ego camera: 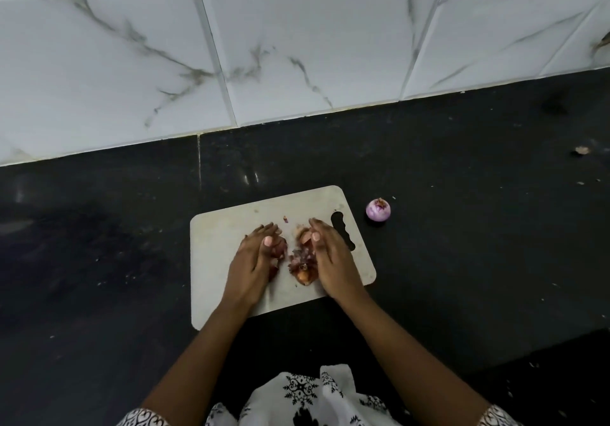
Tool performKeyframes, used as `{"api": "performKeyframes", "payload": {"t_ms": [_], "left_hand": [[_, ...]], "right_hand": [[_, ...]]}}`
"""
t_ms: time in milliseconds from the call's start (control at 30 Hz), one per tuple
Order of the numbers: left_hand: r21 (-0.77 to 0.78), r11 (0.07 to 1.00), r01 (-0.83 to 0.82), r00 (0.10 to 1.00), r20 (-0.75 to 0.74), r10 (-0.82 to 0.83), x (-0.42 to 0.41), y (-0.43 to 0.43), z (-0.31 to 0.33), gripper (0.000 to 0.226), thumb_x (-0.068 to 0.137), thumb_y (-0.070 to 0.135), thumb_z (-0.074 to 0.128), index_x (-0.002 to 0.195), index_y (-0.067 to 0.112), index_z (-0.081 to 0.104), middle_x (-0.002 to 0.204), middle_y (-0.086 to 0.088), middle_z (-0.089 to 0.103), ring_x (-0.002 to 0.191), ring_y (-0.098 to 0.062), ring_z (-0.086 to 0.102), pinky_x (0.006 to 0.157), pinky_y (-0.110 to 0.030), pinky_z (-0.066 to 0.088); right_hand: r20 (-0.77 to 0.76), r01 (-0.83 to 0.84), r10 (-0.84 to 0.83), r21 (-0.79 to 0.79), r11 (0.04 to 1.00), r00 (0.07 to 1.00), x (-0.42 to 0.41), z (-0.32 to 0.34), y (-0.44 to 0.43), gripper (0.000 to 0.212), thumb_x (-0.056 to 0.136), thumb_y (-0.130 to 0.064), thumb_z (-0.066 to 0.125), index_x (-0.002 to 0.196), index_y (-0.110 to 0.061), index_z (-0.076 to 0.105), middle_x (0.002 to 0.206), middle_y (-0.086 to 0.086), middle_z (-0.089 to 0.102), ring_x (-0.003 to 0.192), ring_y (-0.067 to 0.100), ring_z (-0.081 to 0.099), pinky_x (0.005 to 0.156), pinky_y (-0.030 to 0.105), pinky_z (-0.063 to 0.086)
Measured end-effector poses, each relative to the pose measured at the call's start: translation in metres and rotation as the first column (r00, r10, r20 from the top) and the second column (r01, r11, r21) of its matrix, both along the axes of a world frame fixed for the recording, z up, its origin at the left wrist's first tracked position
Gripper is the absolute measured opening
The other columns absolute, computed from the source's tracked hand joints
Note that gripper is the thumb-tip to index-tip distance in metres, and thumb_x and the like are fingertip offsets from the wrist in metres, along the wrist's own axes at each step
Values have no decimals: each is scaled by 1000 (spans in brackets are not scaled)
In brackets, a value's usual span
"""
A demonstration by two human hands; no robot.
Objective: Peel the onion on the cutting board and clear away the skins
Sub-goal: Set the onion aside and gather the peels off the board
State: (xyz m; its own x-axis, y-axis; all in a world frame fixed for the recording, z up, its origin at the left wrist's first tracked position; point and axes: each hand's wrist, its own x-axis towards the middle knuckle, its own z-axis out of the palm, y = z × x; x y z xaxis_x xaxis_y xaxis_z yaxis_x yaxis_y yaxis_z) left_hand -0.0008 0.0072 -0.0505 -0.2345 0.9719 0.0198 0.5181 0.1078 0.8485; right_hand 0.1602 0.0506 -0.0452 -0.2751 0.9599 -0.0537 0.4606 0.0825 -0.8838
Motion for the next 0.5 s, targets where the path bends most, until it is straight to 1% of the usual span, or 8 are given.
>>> {"api": "performKeyframes", "payload": {"t_ms": [100,133,200,300,367,400,433,500], "left_hand": [[-8,1000,-27,1000,13,27,20,6,4,77,87,66,16,134,18,52,141,-1,50,133,-15,40,112,-36,30],[-8,999,-45,997,55,45,29,7,5,73,88,64,17,135,19,51,141,-1,51,132,-14,42,111,-35,32],[-13,992,-129,963,236,128,42,8,9,65,92,62,20,134,23,52,135,1,56,126,-11,49,106,-27,39],[-105,968,-229,833,492,251,51,10,22,56,97,54,18,133,27,52,122,5,62,109,0,56,80,-3,44],[-160,955,-250,731,616,295,54,13,28,54,99,49,16,136,29,49,121,9,60,107,0,56,76,-5,44],[-174,947,-269,669,673,314,54,14,29,53,99,49,15,136,29,49,120,10,60,107,-1,57,79,-8,45],[-177,939,-296,606,725,328,54,14,30,53,100,48,16,135,29,50,118,10,62,106,-2,58,82,-12,46],[-182,925,-332,478,813,332,52,14,29,49,101,44,21,133,25,53,114,8,66,106,-5,61,82,-16,49]], "right_hand": [[25,130,-131,43,991,991,-26,-3,-2,50,97,-42,27,132,-13,49,140,4,47,133,16,37,111,28,27],[-8,153,-153,22,988,988,-35,-4,-2,47,98,-39,28,130,-13,51,138,4,49,131,16,39,110,28,29],[-131,186,-190,-40,982,973,-49,-2,-4,36,100,-34,33,124,-17,54,131,2,55,122,15,49,106,32,39],[-342,217,-275,-198,956,899,-60,2,-7,30,99,-37,37,114,-22,59,113,-7,63,104,7,61,91,28,51],[-438,127,-247,-285,950,864,-64,6,-8,35,95,-43,39,116,-21,58,109,-10,63,102,5,61,87,20,49],[-491,95,-275,-360,928,827,-65,7,-7,37,93,-44,41,114,-19,60,107,-7,65,102,8,62,88,22,49],[-551,74,-352,-463,883,757,-68,8,-7,36,94,-40,42,110,-16,63,105,-1,69,101,14,65,87,26,51],[-577,56,-444,-566,823,685,-72,11,-7,29,97,-25,43,102,-9,67,98,9,72,95,21,69,81,31,54]]}}
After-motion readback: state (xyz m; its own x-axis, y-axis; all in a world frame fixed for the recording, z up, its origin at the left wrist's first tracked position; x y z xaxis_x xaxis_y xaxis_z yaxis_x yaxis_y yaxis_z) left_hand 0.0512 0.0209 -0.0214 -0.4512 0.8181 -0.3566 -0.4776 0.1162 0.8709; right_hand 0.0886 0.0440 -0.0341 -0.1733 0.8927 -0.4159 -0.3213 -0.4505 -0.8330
